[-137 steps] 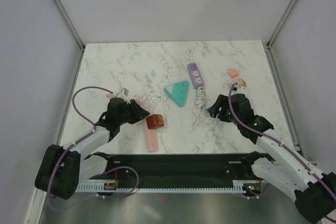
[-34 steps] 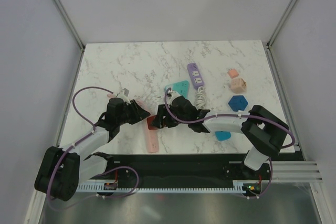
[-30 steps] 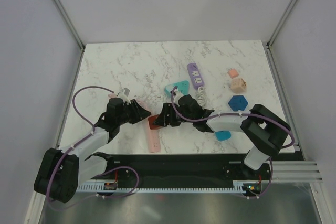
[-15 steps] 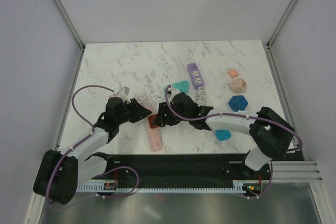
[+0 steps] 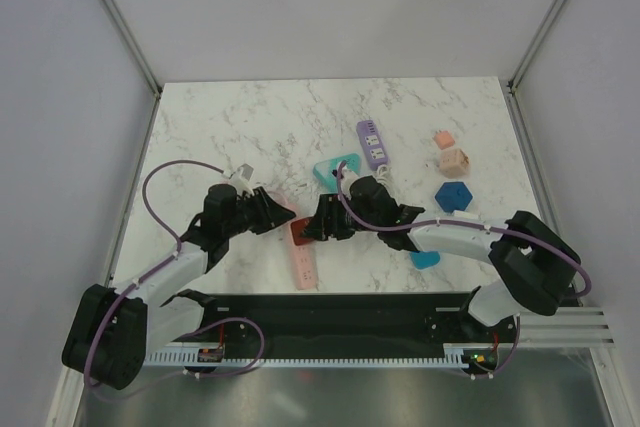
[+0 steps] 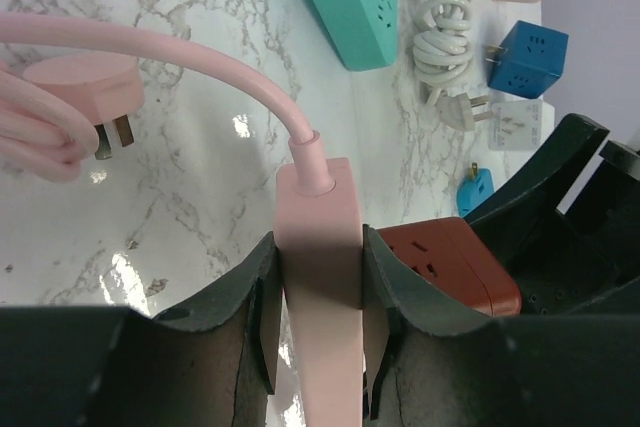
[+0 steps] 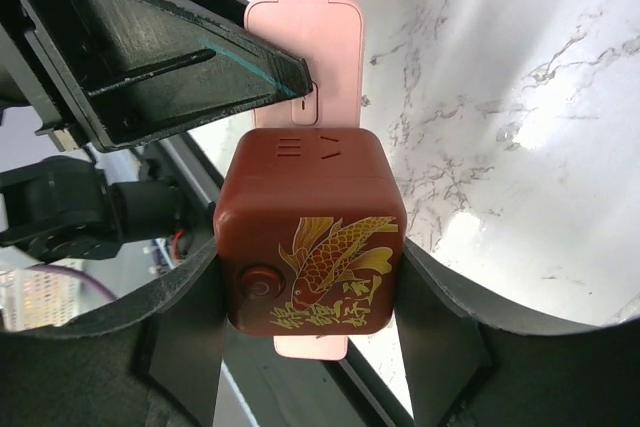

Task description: Pull the plug off the socket

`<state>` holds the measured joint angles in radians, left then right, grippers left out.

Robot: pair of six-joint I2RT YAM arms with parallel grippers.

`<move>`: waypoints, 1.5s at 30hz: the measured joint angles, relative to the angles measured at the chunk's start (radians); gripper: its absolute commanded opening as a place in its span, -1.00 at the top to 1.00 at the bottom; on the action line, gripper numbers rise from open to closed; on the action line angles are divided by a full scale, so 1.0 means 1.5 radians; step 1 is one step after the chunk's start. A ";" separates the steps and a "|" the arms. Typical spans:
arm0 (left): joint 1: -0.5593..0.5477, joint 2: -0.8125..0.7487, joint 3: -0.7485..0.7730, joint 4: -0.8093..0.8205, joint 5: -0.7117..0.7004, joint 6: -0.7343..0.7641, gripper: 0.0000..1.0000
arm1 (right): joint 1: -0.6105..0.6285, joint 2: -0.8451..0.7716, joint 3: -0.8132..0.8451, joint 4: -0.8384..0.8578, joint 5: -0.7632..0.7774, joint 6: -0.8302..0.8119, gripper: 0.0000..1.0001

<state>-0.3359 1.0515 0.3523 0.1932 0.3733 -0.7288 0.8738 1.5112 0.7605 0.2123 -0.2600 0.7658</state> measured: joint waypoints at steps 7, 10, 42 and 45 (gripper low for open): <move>-0.002 0.003 0.008 0.003 0.009 -0.008 0.95 | -0.011 -0.007 -0.005 0.001 -0.022 0.010 1.00; 0.000 0.006 0.008 -0.002 0.008 -0.007 0.96 | 0.040 -0.006 0.052 -0.093 0.072 -0.028 1.00; 0.014 0.030 0.011 -0.006 -0.029 -0.003 0.96 | -0.006 -0.128 0.042 -0.279 0.201 -0.084 1.00; 0.020 0.065 0.019 0.008 -0.029 -0.007 0.95 | -0.065 -0.197 -0.018 -0.285 0.195 -0.076 1.00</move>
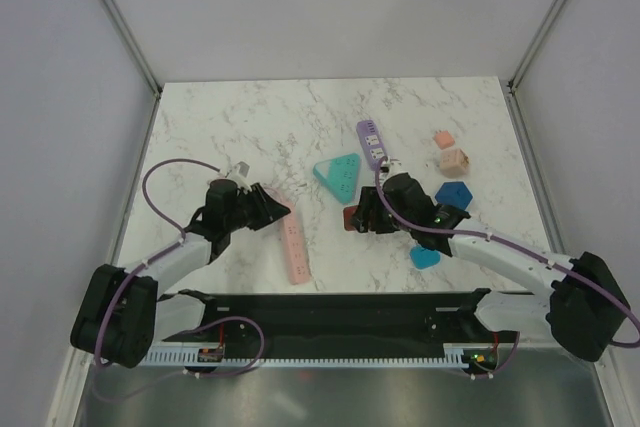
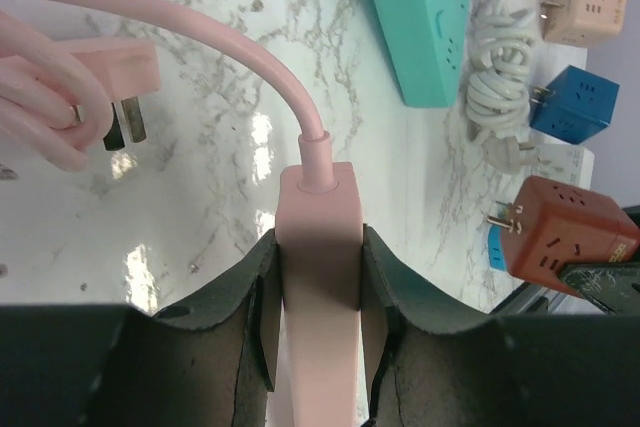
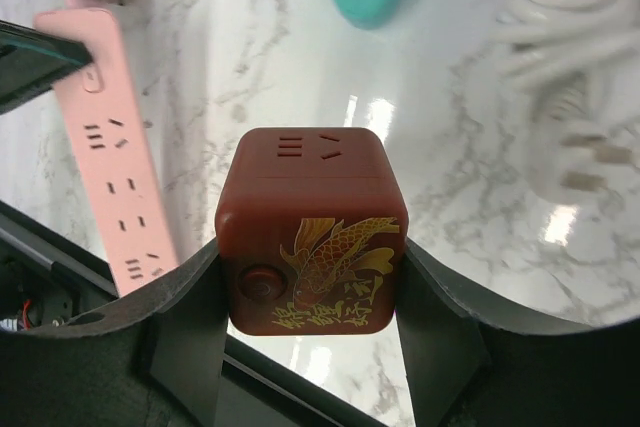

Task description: Pull the plug off the socket

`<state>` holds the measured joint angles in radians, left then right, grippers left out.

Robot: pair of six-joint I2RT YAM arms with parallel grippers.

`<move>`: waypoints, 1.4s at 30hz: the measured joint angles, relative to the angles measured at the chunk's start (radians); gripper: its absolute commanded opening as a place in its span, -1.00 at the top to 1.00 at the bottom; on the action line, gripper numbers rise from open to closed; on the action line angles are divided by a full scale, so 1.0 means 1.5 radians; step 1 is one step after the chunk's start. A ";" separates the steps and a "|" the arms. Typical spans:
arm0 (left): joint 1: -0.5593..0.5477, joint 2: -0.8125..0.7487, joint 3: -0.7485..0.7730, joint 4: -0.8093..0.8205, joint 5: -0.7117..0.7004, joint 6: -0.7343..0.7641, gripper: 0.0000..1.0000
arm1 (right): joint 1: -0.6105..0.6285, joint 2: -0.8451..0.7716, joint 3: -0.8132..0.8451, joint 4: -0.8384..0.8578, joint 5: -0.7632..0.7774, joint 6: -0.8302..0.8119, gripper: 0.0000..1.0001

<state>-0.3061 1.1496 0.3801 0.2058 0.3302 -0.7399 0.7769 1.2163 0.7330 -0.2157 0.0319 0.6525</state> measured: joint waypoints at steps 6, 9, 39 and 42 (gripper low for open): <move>0.056 0.133 0.058 0.046 0.014 -0.004 0.95 | -0.074 -0.073 -0.074 -0.039 -0.051 0.023 1.00; 0.100 0.213 0.110 0.083 0.045 -0.010 0.95 | -0.096 -0.085 -0.086 -0.056 -0.078 0.024 1.00; 0.150 0.278 0.397 -0.171 0.064 0.022 -1.00 | -0.167 -0.028 -0.104 -0.080 -0.165 -0.026 0.34; 0.132 0.202 0.392 -0.192 0.059 0.022 -0.99 | -0.167 -0.028 -0.105 -0.079 -0.165 -0.026 0.19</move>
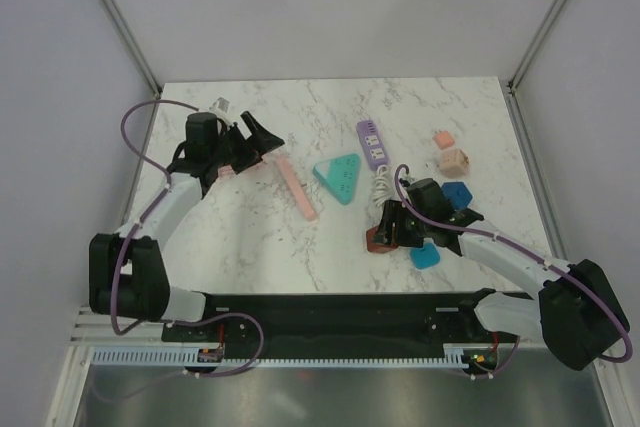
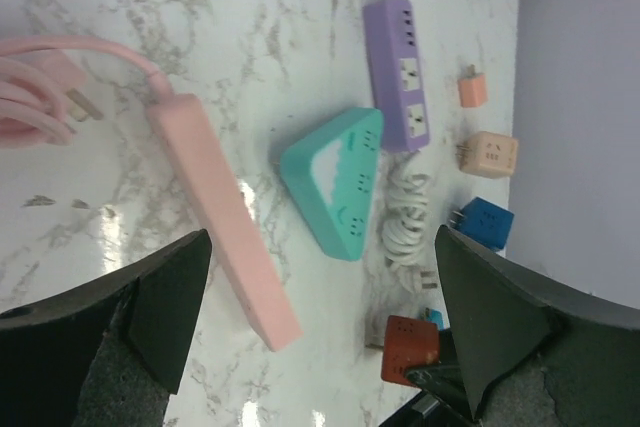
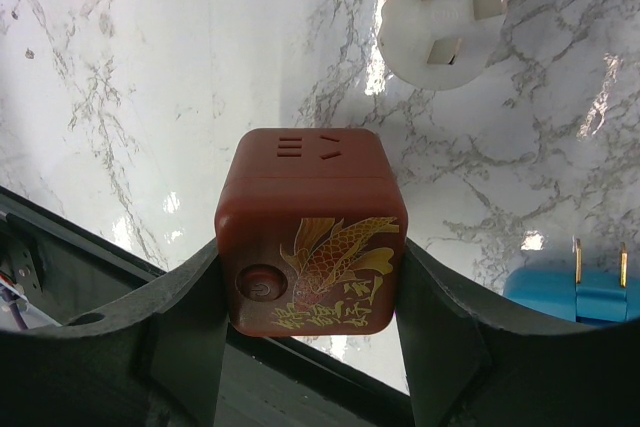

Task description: Pull the plug off the socket

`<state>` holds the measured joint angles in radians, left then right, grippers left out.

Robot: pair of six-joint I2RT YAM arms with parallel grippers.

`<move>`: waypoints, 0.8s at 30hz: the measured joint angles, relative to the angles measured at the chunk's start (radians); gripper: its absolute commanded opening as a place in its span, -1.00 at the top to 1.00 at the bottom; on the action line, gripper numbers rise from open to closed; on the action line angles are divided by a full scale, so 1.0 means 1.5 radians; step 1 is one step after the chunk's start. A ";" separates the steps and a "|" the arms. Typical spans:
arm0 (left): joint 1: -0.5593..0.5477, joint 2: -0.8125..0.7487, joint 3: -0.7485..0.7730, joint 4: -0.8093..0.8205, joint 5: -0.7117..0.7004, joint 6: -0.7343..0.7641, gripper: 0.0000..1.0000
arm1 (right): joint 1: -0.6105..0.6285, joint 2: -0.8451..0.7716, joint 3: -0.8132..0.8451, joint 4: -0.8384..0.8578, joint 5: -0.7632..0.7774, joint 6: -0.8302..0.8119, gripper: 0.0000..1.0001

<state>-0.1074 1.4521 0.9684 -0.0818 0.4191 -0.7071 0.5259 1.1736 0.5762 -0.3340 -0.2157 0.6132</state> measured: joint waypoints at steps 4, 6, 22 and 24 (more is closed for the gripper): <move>-0.062 -0.121 -0.043 -0.016 -0.001 0.000 -1.00 | 0.000 -0.001 -0.003 0.003 0.000 0.000 -0.08; -0.098 -0.182 -0.077 -0.034 -0.001 0.001 -0.99 | 0.000 -0.005 -0.006 0.006 0.000 0.000 -0.20; -0.165 -0.475 -0.312 -0.166 -0.020 -0.003 -0.93 | -0.001 -0.036 -0.018 0.005 0.040 -0.011 -0.80; -0.168 -0.500 -0.322 -0.178 -0.019 -0.006 -0.94 | -0.001 -0.042 -0.018 0.005 0.049 -0.012 -0.86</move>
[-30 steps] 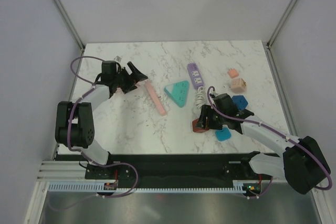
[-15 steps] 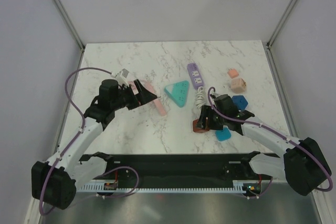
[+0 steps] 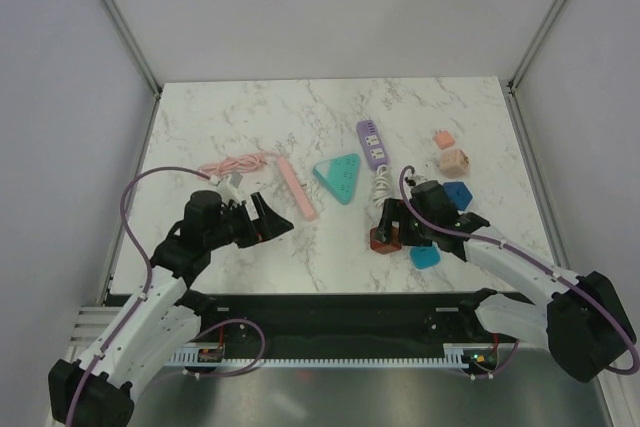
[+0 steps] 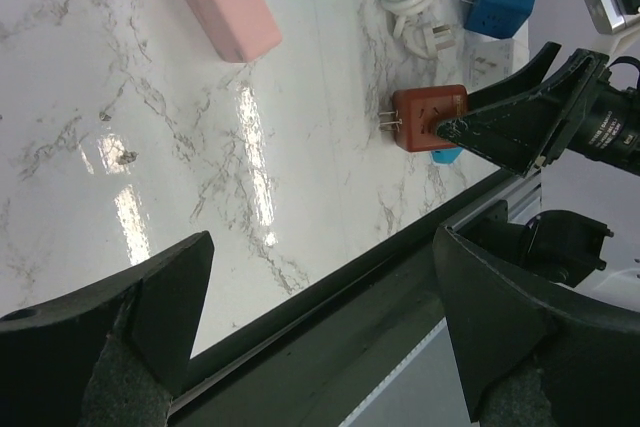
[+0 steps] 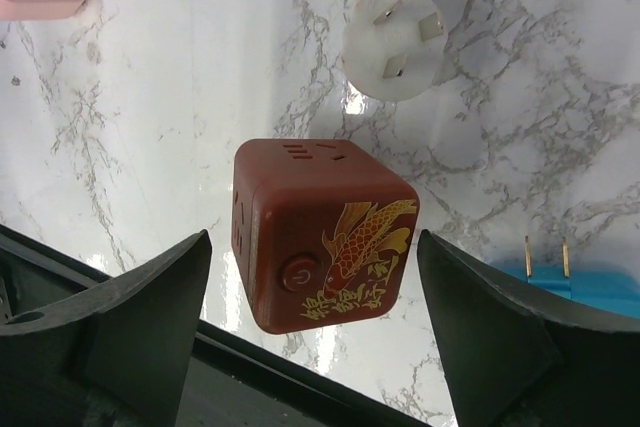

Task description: Pull the plug off the socket

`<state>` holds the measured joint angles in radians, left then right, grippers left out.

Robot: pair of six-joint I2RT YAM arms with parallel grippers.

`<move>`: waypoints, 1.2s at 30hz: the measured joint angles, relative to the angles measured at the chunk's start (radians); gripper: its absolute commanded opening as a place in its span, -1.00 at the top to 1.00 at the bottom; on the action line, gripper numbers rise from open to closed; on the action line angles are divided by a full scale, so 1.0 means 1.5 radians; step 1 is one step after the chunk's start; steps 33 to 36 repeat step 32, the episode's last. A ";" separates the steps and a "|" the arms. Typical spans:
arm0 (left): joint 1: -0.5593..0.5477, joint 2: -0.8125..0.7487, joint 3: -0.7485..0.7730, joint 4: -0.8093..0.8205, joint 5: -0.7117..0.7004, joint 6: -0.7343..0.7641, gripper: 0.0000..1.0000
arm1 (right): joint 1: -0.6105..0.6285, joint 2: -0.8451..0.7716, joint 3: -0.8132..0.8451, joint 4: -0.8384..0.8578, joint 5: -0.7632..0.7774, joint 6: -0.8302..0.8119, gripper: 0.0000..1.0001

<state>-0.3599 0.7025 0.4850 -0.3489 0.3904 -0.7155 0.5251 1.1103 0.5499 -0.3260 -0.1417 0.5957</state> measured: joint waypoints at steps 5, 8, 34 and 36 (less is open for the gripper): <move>-0.002 -0.027 -0.001 -0.019 0.008 -0.001 -0.93 | 0.000 -0.018 0.000 -0.011 0.035 -0.004 -0.96; -0.006 -0.038 -0.002 -0.032 0.018 -0.003 -0.95 | 0.000 -0.054 0.000 -0.038 0.061 -0.004 -0.96; -0.027 -0.189 -0.168 0.145 0.129 -0.113 -1.00 | 0.017 -0.283 -0.076 -0.013 0.155 0.042 -0.96; -0.027 -0.189 -0.168 0.145 0.129 -0.113 -1.00 | 0.017 -0.283 -0.076 -0.013 0.155 0.042 -0.96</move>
